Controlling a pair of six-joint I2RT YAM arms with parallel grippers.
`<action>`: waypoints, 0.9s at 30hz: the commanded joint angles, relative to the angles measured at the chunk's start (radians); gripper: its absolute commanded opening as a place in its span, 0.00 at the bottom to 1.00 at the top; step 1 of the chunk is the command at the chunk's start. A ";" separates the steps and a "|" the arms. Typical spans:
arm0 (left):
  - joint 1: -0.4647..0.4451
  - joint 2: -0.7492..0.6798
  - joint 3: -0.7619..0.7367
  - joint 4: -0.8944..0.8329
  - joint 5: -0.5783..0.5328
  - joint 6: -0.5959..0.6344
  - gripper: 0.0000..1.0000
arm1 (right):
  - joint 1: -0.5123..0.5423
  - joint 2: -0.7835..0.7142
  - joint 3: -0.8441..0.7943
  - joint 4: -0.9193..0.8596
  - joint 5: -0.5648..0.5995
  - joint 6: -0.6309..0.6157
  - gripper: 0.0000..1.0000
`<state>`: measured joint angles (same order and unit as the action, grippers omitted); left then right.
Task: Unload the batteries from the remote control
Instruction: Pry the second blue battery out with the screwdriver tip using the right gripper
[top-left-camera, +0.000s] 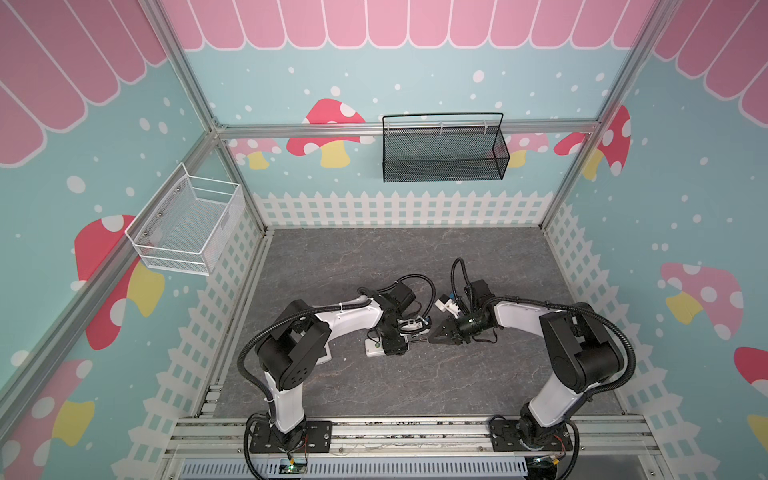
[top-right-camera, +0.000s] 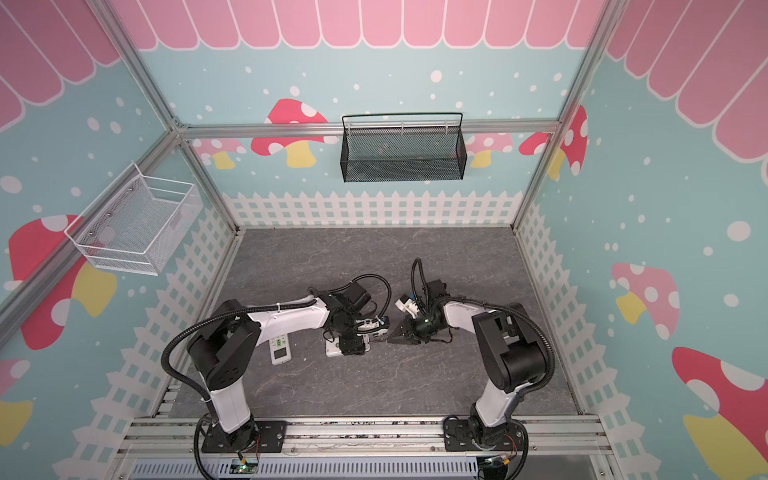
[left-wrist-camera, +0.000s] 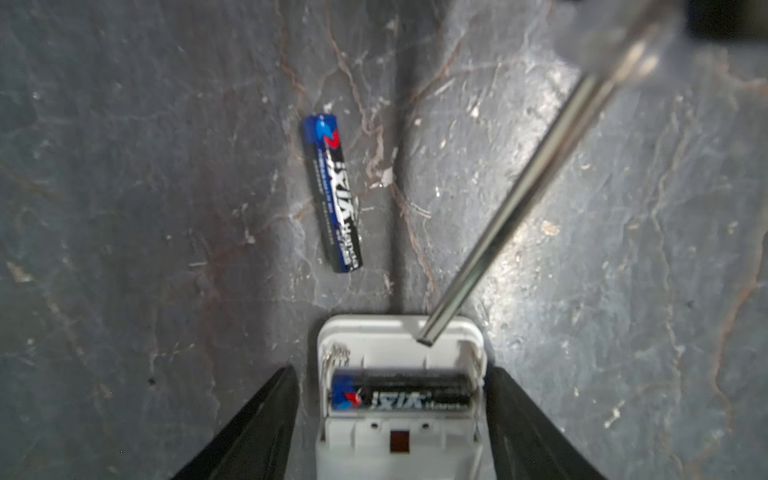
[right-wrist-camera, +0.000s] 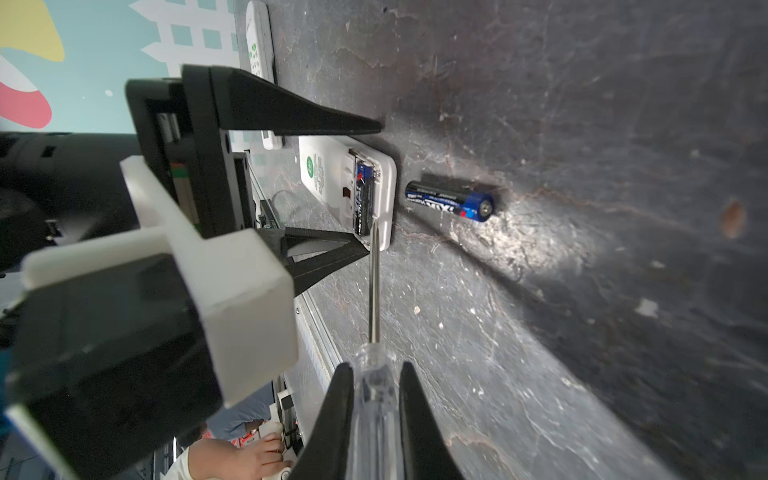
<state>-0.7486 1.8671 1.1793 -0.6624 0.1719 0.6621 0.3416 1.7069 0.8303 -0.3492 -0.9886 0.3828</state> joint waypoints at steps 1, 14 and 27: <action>-0.008 0.018 0.011 -0.033 0.013 0.018 0.69 | 0.015 0.017 0.027 -0.001 -0.031 -0.025 0.00; -0.020 0.024 0.019 -0.057 0.030 0.044 0.52 | 0.014 0.035 0.035 -0.022 0.005 -0.051 0.00; -0.026 0.030 0.022 -0.082 0.042 0.077 0.49 | 0.017 0.005 -0.016 -0.008 0.038 -0.055 0.00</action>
<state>-0.7578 1.8687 1.1866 -0.6880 0.1791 0.7139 0.3534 1.7214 0.8330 -0.3439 -0.9787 0.3473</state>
